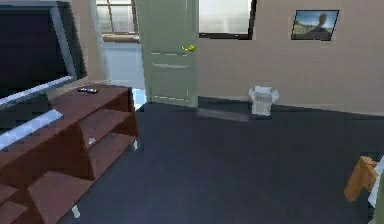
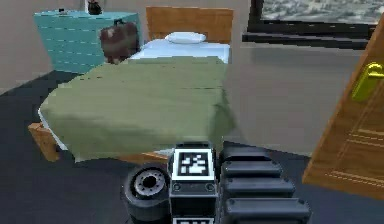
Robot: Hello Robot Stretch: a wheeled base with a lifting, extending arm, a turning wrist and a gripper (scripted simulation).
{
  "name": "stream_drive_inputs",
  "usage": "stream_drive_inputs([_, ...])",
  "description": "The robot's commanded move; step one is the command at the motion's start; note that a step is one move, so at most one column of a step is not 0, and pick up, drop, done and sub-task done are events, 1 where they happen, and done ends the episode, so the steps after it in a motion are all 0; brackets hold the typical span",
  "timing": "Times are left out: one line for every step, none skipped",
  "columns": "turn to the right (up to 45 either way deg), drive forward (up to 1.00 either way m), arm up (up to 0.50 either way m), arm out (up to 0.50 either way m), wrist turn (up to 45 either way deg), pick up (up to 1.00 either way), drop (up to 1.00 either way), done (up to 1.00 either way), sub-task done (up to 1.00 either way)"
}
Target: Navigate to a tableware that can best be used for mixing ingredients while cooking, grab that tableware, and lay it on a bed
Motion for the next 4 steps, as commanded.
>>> stream_drive_inputs([0.0,1.00,0.00,0.00,0.0,0.00,0.00,0.00,0.00])
stream_drive_inputs([0.0,1.00,0.00,0.00,0.0,0.00,0.00,0.00,0.00])
stream_drive_inputs([-15.0,0.00,0.00,0.00,0.0,0.00,0.00,0.00,0.00])
stream_drive_inputs([0.0,0.10,0.00,0.00,0.0,0.00,0.00,0.00,0.00])
